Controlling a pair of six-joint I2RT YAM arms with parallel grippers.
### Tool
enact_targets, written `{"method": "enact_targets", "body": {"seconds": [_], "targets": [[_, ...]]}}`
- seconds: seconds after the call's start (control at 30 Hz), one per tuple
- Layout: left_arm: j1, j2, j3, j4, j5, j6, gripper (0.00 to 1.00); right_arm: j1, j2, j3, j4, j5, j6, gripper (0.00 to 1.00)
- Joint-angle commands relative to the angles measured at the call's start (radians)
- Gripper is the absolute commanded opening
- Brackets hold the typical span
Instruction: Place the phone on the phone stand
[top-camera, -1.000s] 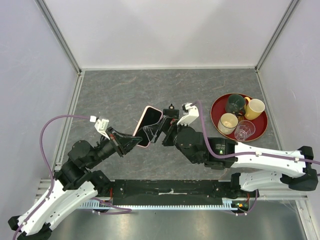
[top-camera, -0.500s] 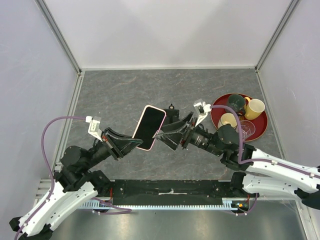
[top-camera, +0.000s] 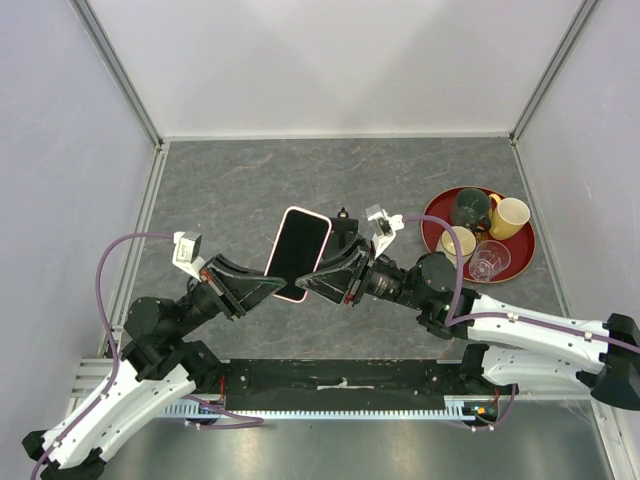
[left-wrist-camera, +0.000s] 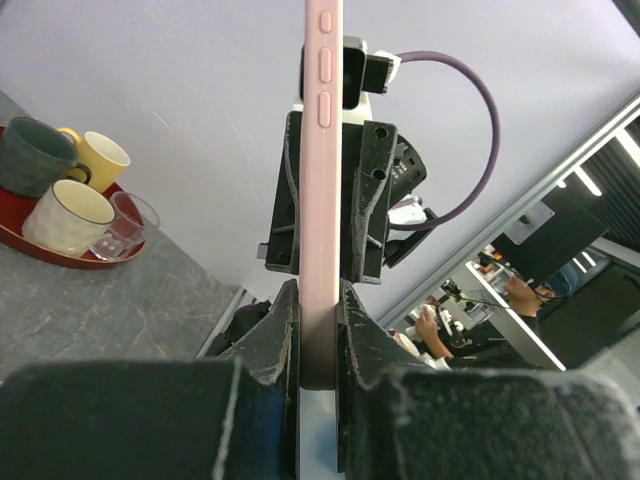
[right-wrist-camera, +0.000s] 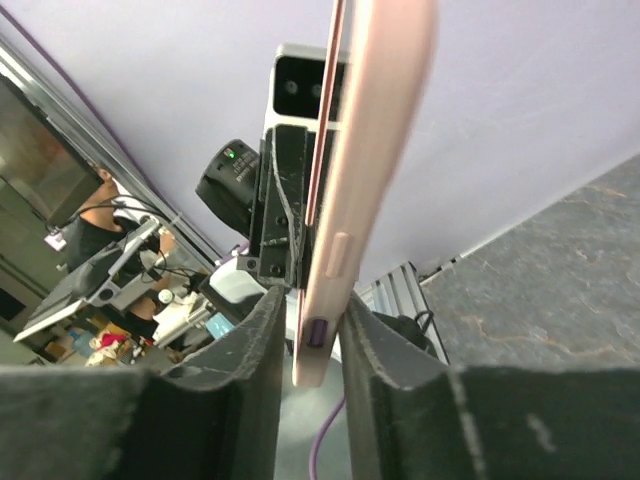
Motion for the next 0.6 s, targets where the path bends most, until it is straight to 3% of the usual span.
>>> {"method": "enact_targets", "body": {"seconds": [0.0,0.1,0.13,0.17,0.2,0.23,0.33,0.43,0.57], "targets": [[0.002,-0.005,-0.02,0.165,0.013,-0.079,0.02,0.001,0.02,-0.024,0.209,-0.041,0.04,0.3],[0.002,-0.013,-0.025,0.162,0.006,-0.087,0.02,0.003,0.043,-0.006,0.204,-0.053,0.037,0.23],[0.0,-0.017,-0.025,0.159,0.001,-0.09,0.02,0.003,0.046,0.001,0.19,-0.059,0.031,0.06],[0.0,-0.019,-0.011,0.117,-0.008,-0.079,0.05,0.001,0.045,0.017,0.161,-0.062,0.002,0.0],[0.0,-0.02,0.009,0.065,-0.014,-0.063,0.16,0.003,0.037,0.025,0.066,-0.055,-0.02,0.0],[0.002,-0.022,0.036,0.003,-0.02,-0.041,0.47,0.003,0.026,0.034,0.014,-0.047,-0.046,0.0],[0.002,-0.003,0.23,-0.298,-0.033,0.109,0.79,-0.002,-0.032,0.059,-0.17,-0.059,-0.159,0.0],[0.0,0.094,0.43,-0.586,-0.031,0.281,0.86,-0.006,-0.047,0.114,-0.312,-0.205,-0.23,0.0],[0.002,0.3,0.616,-0.765,0.233,0.417,0.87,-0.006,-0.035,0.191,-0.419,-0.329,-0.287,0.0]]}}
